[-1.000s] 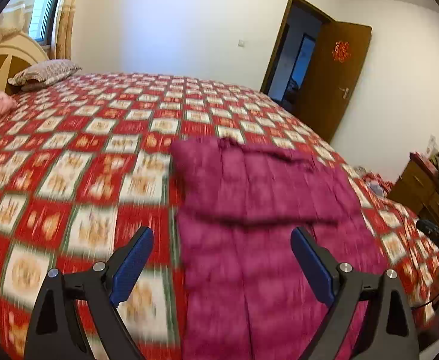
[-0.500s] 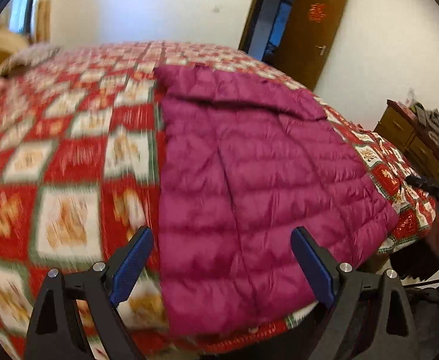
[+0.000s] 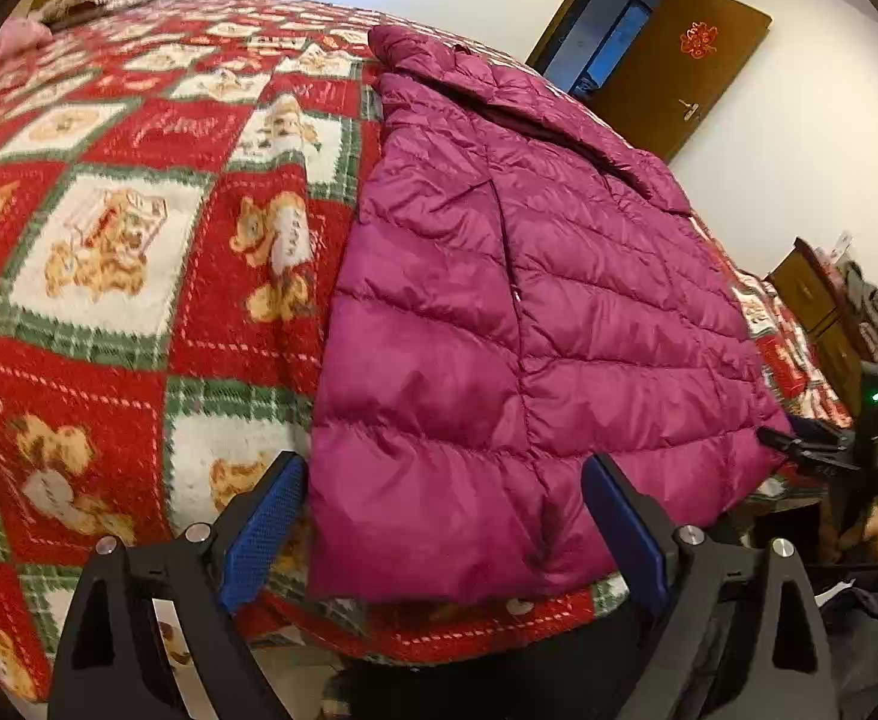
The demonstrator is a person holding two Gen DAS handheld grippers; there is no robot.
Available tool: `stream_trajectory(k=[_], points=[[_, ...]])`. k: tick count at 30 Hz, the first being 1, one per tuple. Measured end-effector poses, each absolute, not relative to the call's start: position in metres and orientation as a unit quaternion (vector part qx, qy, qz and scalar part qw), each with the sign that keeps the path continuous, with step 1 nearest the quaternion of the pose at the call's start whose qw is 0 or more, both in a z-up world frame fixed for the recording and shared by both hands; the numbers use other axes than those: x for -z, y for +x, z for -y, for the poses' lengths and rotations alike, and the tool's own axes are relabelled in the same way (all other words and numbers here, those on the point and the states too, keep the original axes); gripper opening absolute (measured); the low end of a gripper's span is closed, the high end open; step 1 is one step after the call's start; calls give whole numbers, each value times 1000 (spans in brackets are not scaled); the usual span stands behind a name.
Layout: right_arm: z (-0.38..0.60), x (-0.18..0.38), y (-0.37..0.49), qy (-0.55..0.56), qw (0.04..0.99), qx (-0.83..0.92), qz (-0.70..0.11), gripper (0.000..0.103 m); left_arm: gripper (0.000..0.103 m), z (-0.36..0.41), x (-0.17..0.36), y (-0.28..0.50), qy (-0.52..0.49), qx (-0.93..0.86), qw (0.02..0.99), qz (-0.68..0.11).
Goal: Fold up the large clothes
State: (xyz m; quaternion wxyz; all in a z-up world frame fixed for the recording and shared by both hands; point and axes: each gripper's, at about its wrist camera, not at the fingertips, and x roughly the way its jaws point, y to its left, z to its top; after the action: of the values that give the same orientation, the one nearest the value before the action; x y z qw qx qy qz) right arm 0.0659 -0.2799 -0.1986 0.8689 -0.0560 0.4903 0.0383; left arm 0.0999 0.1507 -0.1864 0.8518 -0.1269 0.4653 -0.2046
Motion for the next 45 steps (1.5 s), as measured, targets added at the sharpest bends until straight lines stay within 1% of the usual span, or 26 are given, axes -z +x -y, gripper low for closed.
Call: stream_trajectory(k=[1,2,3,4,6,7,8,9,10,11,12,14,16,19,24,28,34,38,45], points=[[279,199,65,-58,868,-40,-491,87,93,-150,186,99,-129,209,850,-466],[278,199,64,-59,868,-41,-491,87,89,-149,186,99,-126,212,850,-466],[276,199,64,-62,869,-41,-490,87,83,-147,185,99,-121,212,850,-467],[276,201,63,-67,869,-38,-488,87,80,-146,185,100,-114,209,850,-469],[273,205,63,-81,869,-32,-486,87,62,-143,185,100,-104,206,852,-470],[271,206,63,-89,869,-32,-485,87,58,-143,184,100,-97,202,854,-469],[268,206,63,-95,869,-32,-484,83,43,-143,184,100,-94,201,855,-469],[266,205,65,-101,869,-33,-483,76,27,-145,184,101,-97,203,853,-471],[266,204,65,-104,867,-41,-485,51,24,-146,184,102,-112,213,846,-476],[268,206,66,-85,861,-64,-498,36,19,-148,185,103,-121,223,841,-477],[271,207,67,-57,858,-76,-505,35,18,-146,184,102,-119,225,842,-476],[278,207,66,-31,860,-80,-504,23,17,-139,183,100,-95,223,847,-473],[285,203,64,2,862,-90,-500,18,15,-136,180,99,-91,228,848,-470],[295,192,63,36,866,-104,-487,14,11,-138,172,100,-113,244,847,-458],[304,167,55,99,875,-137,-453,13,8,-141,138,95,-142,276,859,-406],[307,146,52,130,883,-160,-423,12,8,-136,109,91,-134,286,873,-371],[305,118,41,120,898,-174,-386,11,8,-129,66,72,-122,336,882,-306],[308,105,27,111,906,-179,-368,11,8,-127,51,63,-105,348,887,-285],[325,78,-4,124,916,-183,-335,10,8,-134,12,36,-125,395,881,-228]])
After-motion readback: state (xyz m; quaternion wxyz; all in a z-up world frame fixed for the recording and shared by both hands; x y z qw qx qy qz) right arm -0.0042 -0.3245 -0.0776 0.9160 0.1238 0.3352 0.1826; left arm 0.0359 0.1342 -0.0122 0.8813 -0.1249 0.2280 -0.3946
